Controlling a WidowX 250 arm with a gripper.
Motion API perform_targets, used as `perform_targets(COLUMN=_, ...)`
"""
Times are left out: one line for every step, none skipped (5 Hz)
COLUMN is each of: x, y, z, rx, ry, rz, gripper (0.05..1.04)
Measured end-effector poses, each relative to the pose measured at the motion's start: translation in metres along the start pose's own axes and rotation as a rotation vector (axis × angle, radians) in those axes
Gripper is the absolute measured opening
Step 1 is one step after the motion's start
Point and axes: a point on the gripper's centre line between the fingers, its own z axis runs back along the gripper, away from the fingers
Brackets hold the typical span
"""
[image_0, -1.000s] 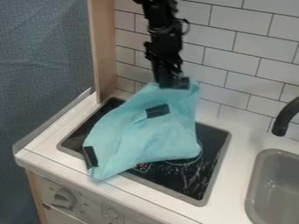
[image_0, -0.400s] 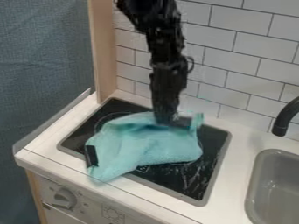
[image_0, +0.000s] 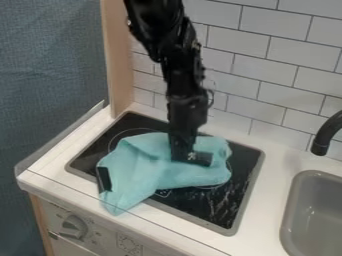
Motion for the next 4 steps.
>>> perform_targets(x=-0.0005, y=0.0017, z=-0.0026, rx=0.01, ry=0.003, rz=0.011, gripper=0.073)
perform_targets(x=-0.0063, y=0.0031, z=-0.0111, rx=0.013, ry=0.043, rz=0.065, gripper=0.227)
perform_targets(x=-0.0058, y=0.0035, z=-0.0104, rx=0.014, ry=0.046, rz=0.091, gripper=0.479)
perform_targets(x=-0.0083, y=0.0016, z=-0.0102, rx=0.0, ry=0.06, rz=0.097, gripper=0.757)
